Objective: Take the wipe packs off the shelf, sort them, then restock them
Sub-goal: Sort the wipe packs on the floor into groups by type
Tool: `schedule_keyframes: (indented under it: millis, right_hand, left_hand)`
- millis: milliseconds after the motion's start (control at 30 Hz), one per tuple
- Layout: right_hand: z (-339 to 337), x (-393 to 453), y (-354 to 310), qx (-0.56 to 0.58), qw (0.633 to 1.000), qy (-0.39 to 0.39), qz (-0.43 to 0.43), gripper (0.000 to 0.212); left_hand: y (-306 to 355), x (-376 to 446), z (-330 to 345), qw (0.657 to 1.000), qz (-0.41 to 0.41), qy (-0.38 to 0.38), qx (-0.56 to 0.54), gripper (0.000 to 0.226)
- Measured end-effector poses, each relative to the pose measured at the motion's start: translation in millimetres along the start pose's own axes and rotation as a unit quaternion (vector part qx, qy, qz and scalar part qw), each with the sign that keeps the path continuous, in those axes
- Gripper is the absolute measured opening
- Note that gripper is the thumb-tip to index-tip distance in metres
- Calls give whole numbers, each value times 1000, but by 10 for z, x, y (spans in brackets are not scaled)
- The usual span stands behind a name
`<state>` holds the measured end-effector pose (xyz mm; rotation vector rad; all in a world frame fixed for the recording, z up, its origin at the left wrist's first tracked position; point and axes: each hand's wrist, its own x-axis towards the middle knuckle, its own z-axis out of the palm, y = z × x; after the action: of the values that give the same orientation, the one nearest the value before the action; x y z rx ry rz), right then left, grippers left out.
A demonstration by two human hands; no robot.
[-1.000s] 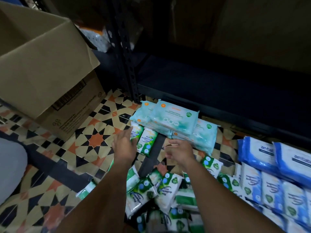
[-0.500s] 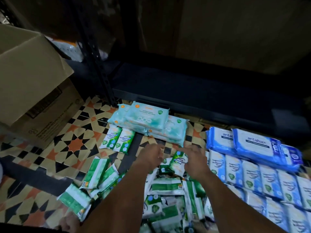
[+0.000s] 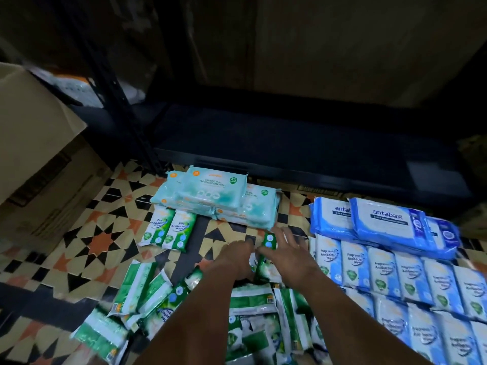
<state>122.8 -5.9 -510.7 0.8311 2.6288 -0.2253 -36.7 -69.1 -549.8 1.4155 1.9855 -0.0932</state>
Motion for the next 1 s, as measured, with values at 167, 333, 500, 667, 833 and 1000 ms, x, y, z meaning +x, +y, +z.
schedule_keyframes:
  millis: [167, 333, 500, 667, 833, 1000]
  right_hand:
    - [-9, -40, 93, 25, 997, 76, -5, 79]
    - [2, -83, 63, 265, 946, 162, 88, 66]
    - [-187, -86, -186, 487, 832, 206, 165, 80]
    - [-226, 41, -421, 659, 700, 125, 245, 102]
    - [-120, 236, -630, 752, 604, 27, 262, 46]
    - [-158, 401, -774, 756, 587, 5, 291, 30]
  left_hand:
    - [-110, 2, -123, 980, -8, 24, -198, 35]
    - [-258, -141, -298, 944, 6, 58, -323, 33]
    - [-370, -471, -438, 904, 9, 85, -418, 19]
    - [-528, -680, -492, 852, -63, 107, -509, 24]
    - [-802, -761, -485, 809, -125, 149, -554, 67]
    - [-968, -679, -394, 807, -178, 182, -532, 66]
